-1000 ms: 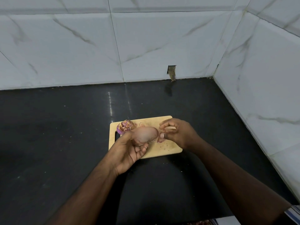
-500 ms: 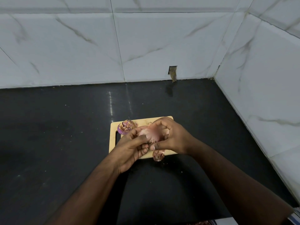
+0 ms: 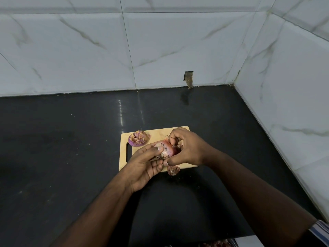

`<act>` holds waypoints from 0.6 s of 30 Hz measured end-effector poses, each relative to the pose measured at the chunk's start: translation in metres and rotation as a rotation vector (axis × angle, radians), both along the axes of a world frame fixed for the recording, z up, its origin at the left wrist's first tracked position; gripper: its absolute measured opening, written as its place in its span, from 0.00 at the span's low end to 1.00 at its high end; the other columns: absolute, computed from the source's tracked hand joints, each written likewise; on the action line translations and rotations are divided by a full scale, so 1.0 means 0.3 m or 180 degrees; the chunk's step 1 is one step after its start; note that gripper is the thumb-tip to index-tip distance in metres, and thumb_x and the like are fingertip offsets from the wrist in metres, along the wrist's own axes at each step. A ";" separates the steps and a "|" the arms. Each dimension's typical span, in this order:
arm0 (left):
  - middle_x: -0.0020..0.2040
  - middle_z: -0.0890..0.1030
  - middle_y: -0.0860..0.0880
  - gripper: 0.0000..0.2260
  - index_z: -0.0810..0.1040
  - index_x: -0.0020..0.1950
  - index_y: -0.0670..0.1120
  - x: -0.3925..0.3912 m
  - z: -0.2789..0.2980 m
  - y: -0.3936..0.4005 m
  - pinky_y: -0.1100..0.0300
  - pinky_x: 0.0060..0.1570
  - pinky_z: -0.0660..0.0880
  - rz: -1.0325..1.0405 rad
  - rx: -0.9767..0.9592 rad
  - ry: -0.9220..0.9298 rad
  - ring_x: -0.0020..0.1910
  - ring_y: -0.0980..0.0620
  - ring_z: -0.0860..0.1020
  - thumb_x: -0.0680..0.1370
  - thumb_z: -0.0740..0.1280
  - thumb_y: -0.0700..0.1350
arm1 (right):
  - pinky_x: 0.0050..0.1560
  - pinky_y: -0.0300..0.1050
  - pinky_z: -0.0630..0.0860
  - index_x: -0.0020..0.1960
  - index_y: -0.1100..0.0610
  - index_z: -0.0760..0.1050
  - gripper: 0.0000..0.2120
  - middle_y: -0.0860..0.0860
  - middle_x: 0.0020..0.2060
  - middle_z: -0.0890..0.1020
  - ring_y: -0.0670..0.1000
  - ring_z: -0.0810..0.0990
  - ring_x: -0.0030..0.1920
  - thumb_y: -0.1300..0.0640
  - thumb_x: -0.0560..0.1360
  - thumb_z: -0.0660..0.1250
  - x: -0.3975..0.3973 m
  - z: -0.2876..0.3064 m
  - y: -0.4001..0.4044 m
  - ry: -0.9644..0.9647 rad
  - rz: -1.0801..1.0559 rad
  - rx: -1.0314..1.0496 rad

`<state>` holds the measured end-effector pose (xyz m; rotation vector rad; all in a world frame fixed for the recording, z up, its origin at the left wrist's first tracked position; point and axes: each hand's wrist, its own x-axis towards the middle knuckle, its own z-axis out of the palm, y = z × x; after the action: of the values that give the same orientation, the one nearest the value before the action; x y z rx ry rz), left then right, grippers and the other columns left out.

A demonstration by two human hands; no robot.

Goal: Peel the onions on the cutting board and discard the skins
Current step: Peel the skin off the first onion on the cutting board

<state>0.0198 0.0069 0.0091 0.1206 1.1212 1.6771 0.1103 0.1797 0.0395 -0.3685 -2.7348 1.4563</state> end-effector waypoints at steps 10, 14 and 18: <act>0.45 0.83 0.41 0.12 0.79 0.54 0.40 0.015 0.014 0.006 0.64 0.33 0.80 0.0161 -0.0047 -0.0127 0.35 0.51 0.82 0.74 0.72 0.44 | 0.33 0.44 0.67 0.35 0.54 0.66 0.24 0.47 0.39 0.72 0.44 0.69 0.36 0.51 0.59 0.83 0.005 -0.004 0.008 0.0094 -0.0077 0.0205; 0.47 0.83 0.41 0.16 0.79 0.60 0.40 0.007 0.016 0.006 0.63 0.34 0.80 0.0211 -0.0095 -0.0087 0.38 0.50 0.81 0.74 0.72 0.43 | 0.43 0.43 0.76 0.49 0.54 0.74 0.23 0.48 0.46 0.76 0.42 0.74 0.44 0.56 0.62 0.83 0.016 0.009 -0.002 0.0239 -0.0109 -0.0129; 0.45 0.83 0.41 0.17 0.78 0.60 0.40 0.006 0.018 0.009 0.63 0.35 0.80 0.0173 -0.0098 -0.0019 0.38 0.49 0.81 0.73 0.72 0.43 | 0.43 0.43 0.78 0.47 0.51 0.76 0.21 0.45 0.47 0.75 0.45 0.76 0.46 0.55 0.60 0.83 0.018 0.012 -0.001 0.0217 -0.0064 0.0009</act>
<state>0.0216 0.0097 0.0144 0.0661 1.1544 1.7064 0.1156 0.1792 0.0430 -0.3386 -2.6722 1.4326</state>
